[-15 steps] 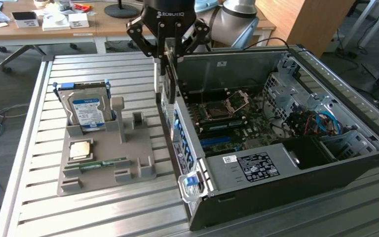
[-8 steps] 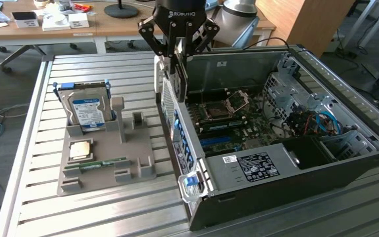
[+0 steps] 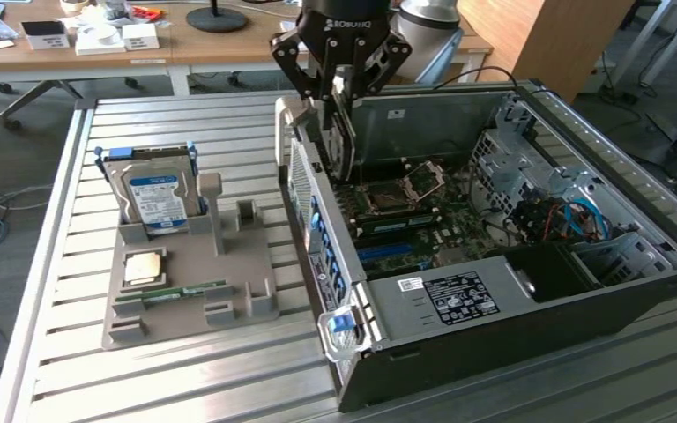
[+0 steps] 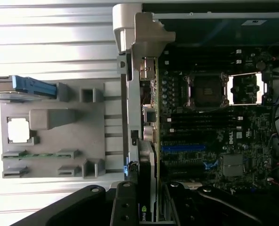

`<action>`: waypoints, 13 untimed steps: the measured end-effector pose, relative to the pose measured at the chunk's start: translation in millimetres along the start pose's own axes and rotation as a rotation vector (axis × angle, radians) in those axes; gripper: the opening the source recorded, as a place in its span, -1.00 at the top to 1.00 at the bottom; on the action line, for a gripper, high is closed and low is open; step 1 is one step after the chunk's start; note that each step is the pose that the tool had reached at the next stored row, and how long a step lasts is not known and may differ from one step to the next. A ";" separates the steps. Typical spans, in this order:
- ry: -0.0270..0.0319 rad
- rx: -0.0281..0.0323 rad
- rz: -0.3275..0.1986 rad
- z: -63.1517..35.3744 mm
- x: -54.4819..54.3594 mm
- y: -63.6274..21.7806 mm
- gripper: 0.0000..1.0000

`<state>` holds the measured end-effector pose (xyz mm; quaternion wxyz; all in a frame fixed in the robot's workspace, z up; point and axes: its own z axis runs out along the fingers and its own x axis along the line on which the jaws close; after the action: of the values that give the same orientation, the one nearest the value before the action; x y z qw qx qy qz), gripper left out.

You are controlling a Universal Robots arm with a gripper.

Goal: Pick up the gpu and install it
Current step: 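Pick up the gpu and move the gpu toward the slot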

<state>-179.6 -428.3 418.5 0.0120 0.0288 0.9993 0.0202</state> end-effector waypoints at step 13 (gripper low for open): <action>0.0001 -0.0001 -0.001 0.9 -35.4 4.2 0.47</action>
<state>-144.0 -426.1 418.6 0.0120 0.0283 0.9993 0.0203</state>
